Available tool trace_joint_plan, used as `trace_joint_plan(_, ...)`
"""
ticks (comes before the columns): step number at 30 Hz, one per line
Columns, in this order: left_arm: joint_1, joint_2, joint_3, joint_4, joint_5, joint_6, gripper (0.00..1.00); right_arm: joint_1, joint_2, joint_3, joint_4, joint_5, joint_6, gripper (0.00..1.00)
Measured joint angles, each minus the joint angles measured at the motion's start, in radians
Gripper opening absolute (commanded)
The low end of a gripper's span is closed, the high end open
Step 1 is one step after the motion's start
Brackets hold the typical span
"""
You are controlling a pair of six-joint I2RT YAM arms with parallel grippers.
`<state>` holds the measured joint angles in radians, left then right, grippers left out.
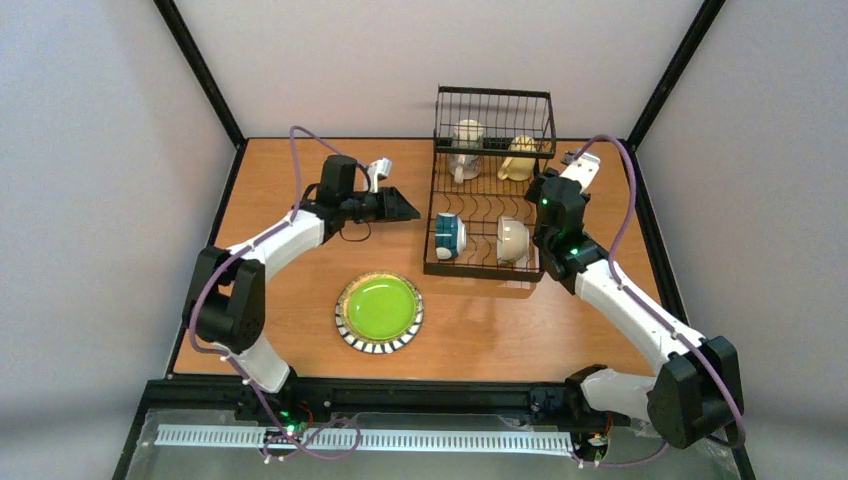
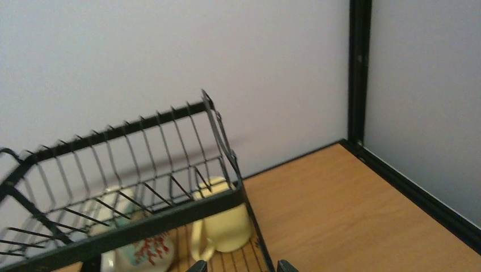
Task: Load the mixed dishes into the dish rack
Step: Grab the plate from the center of the board.
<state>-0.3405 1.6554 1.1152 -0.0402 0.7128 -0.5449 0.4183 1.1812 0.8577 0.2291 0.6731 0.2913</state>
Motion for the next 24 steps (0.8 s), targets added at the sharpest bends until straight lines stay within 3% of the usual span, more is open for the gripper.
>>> trace_joint_plan(14,0.002,-0.05,-0.08,-0.097,-0.204,0.014,0.83,-0.005,0.047,0.021,-0.257,0.034,0.083,0.7)
trace_joint_plan(24,0.002,-0.332,-0.27,-0.214,-0.351,-0.083,0.83,-0.003,-0.042,0.021,-0.358,-0.062,0.068,0.7)
